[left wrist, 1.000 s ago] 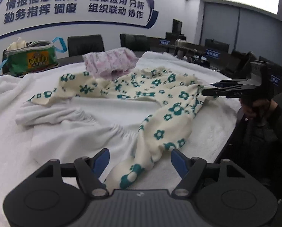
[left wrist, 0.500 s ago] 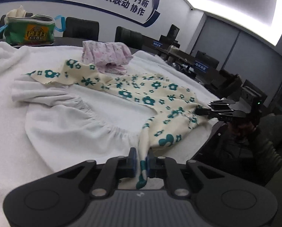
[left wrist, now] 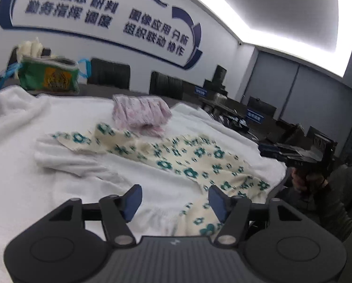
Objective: Fold clothes
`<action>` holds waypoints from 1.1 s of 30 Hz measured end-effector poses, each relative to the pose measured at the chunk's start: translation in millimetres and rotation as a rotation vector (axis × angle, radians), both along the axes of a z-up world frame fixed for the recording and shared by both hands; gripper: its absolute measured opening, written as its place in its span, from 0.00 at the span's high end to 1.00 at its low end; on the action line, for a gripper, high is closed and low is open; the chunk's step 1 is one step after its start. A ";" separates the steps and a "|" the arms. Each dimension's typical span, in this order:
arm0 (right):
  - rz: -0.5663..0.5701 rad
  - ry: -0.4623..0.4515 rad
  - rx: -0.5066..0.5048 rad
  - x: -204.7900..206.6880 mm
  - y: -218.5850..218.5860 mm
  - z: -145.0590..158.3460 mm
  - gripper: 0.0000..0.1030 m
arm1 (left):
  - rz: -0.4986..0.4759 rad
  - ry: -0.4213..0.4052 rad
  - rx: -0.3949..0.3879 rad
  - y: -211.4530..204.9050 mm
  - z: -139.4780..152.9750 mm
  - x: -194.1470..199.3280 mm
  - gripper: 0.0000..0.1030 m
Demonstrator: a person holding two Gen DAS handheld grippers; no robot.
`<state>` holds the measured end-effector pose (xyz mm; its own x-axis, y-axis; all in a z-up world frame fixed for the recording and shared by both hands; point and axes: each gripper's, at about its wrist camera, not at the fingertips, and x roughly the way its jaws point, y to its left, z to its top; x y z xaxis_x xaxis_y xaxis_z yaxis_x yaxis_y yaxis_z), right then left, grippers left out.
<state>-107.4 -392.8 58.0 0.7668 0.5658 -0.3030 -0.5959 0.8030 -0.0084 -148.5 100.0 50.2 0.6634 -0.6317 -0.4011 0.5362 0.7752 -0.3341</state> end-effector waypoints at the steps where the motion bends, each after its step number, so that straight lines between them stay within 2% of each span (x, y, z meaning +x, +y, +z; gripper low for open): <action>1: 0.007 -0.003 0.008 1.7 2.8 0.7 0.57 | -0.025 0.014 0.002 -7.6 -4.3 1.1 0.40; 4: 0.058 0.018 -0.025 6.6 18.2 -5.5 0.56 | -0.084 0.051 0.027 -31.1 -18.2 4.3 0.32; 7: 0.077 0.052 -0.085 12.5 34.0 -17.0 0.55 | -0.074 0.088 0.081 -50.2 -27.1 13.0 0.32; 10: 0.053 0.101 -0.127 20.3 44.9 -33.8 0.55 | -0.039 0.106 0.161 -64.5 -34.0 21.1 0.36; 11: 0.043 0.107 -0.150 22.0 47.3 -39.1 0.55 | -0.038 0.101 0.170 -65.1 -34.8 20.5 0.52; 12: 0.041 0.116 -0.171 22.8 48.7 -44.0 0.55 | -0.038 0.090 0.176 -63.2 -34.7 18.4 0.61; 14: 0.050 0.132 -0.206 21.6 49.9 -52.0 0.64 | -0.043 0.066 0.169 -54.4 -32.3 12.3 0.96; 15: 0.057 0.131 -0.201 19.7 47.6 -52.6 0.69 | -0.054 0.056 0.146 -47.1 -29.6 9.3 0.96; 16: 0.064 0.133 -0.192 18.9 45.4 -50.9 0.82 | -0.059 0.042 0.135 -40.9 -26.9 5.5 0.96; 18: 0.075 0.138 -0.181 17.3 41.3 -47.4 0.83 | -0.033 0.010 0.180 -34.8 -24.2 -4.0 0.95; 19: 0.068 0.137 -0.198 17.0 40.7 -45.1 0.81 | -0.014 0.000 0.212 -31.7 -25.2 -8.9 0.90; 21: 0.048 0.136 -0.244 17.1 41.4 -38.6 0.61 | 0.002 -0.013 0.237 -22.8 -28.2 -20.0 0.71; 22: 0.051 0.125 -0.271 14.2 42.5 -34.7 0.50 | 0.010 -0.021 0.248 -18.1 -29.0 -25.3 0.58; 23: 0.065 0.094 -0.293 9.0 44.7 -30.4 0.49 | 0.019 -0.029 0.260 -13.3 -29.5 -30.3 0.52; 25: 0.125 0.023 -0.281 -2.6 51.0 -20.3 0.48 | 0.036 -0.047 0.285 -3.7 -30.5 -40.3 0.52; 28: 0.315 -0.008 -0.225 -16.4 75.2 -16.0 0.46 | 0.046 -0.052 0.293 3.3 -30.4 -42.9 0.52; 33: 0.580 -0.047 -0.278 -26.0 146.1 -34.4 0.47 | 0.035 -0.080 0.288 7.1 -28.4 -45.6 0.52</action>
